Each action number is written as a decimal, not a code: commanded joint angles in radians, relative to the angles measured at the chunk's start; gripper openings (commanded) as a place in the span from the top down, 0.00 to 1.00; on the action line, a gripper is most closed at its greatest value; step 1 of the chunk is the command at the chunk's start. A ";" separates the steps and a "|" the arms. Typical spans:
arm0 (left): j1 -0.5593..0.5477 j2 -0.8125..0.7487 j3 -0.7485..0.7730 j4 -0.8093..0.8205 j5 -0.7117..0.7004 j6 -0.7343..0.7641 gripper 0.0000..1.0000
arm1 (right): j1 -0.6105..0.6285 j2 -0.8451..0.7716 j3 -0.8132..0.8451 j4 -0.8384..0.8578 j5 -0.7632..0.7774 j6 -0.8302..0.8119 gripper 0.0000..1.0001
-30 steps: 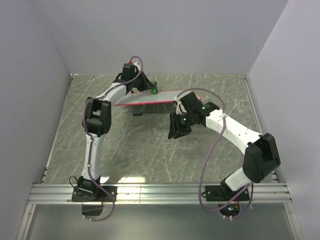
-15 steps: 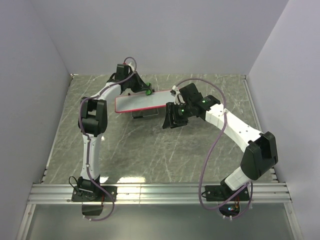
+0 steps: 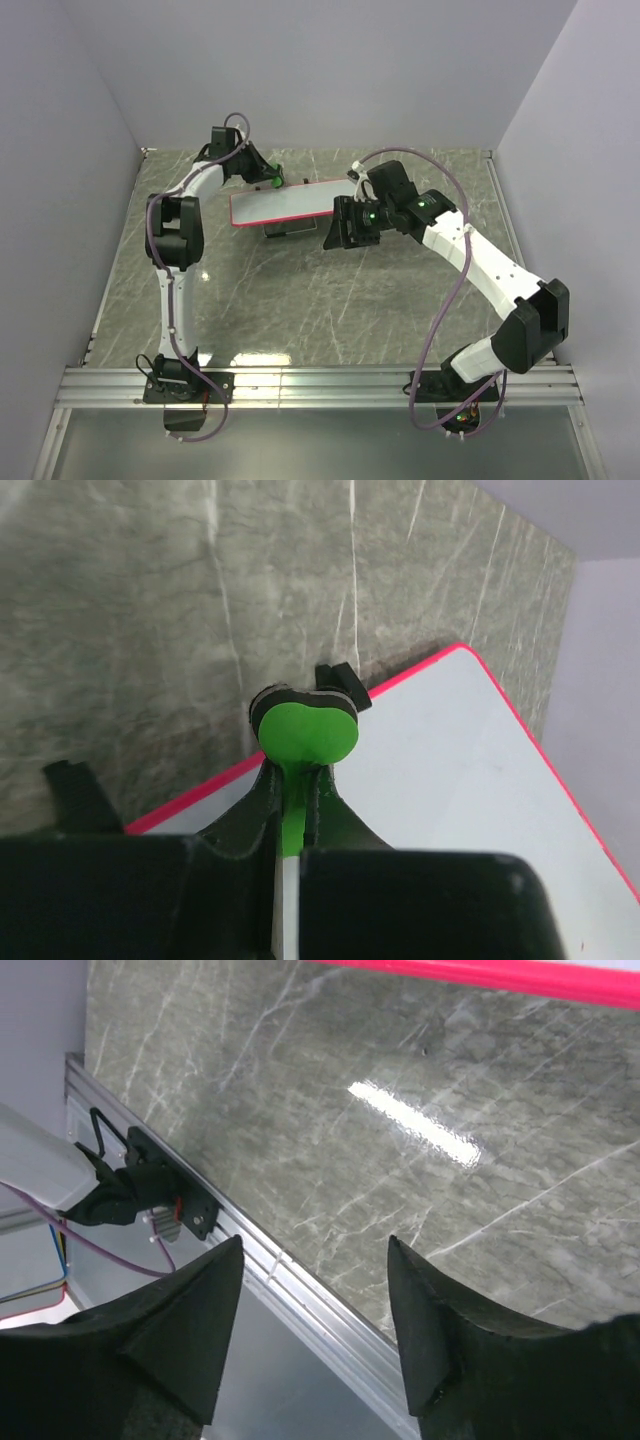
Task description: Erase the whiteboard
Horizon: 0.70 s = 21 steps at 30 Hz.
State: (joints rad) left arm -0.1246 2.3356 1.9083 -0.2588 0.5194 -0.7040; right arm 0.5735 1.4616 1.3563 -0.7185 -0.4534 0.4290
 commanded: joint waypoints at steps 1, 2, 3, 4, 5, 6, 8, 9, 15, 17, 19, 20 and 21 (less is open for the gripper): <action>0.014 -0.045 0.063 0.000 0.019 -0.023 1.00 | 0.002 -0.024 0.069 0.028 -0.005 0.002 0.31; 0.023 -0.045 0.066 0.004 0.025 -0.029 1.00 | 0.002 -0.023 0.076 0.022 -0.005 0.002 0.30; 0.029 -0.050 0.070 0.007 0.030 -0.035 1.00 | 0.002 -0.020 0.092 0.019 -0.004 0.001 0.29; 0.036 -0.050 0.084 0.004 0.033 -0.046 1.00 | 0.003 -0.021 0.101 0.011 0.001 -0.001 0.29; 0.048 -0.051 0.095 0.000 0.037 -0.052 1.00 | 0.002 -0.023 0.109 0.005 0.005 -0.001 0.28; 0.054 -0.053 0.104 -0.003 0.044 -0.057 1.00 | 0.002 -0.024 0.124 0.002 0.021 -0.009 0.27; 0.072 -0.071 0.110 -0.005 0.042 -0.066 1.00 | 0.000 -0.026 0.138 -0.009 0.036 -0.013 0.26; 0.080 -0.081 0.113 -0.011 0.021 -0.066 1.00 | 0.000 -0.024 0.150 -0.012 0.044 -0.018 0.26; 0.146 -0.139 0.175 -0.218 -0.154 0.021 1.00 | 0.002 -0.021 0.167 -0.001 0.067 -0.015 0.26; 0.169 -0.192 0.137 -0.264 -0.264 0.076 1.00 | 0.000 -0.024 0.167 0.019 0.090 -0.006 0.26; 0.196 -0.247 0.075 -0.330 -0.367 0.124 1.00 | 0.000 -0.027 0.175 0.031 0.129 0.001 0.26; 0.206 -0.266 0.055 -0.355 -0.390 0.138 1.00 | -0.003 -0.029 0.179 0.034 0.143 0.005 0.26; 0.213 -0.283 0.032 -0.408 -0.415 0.152 1.00 | -0.004 -0.033 0.194 0.037 0.160 0.008 0.26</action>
State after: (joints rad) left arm 0.0589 2.1685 1.9820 -0.5186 0.2649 -0.6415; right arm 0.5735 1.4616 1.4876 -0.7235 -0.3611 0.4290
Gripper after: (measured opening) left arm 0.069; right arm 0.740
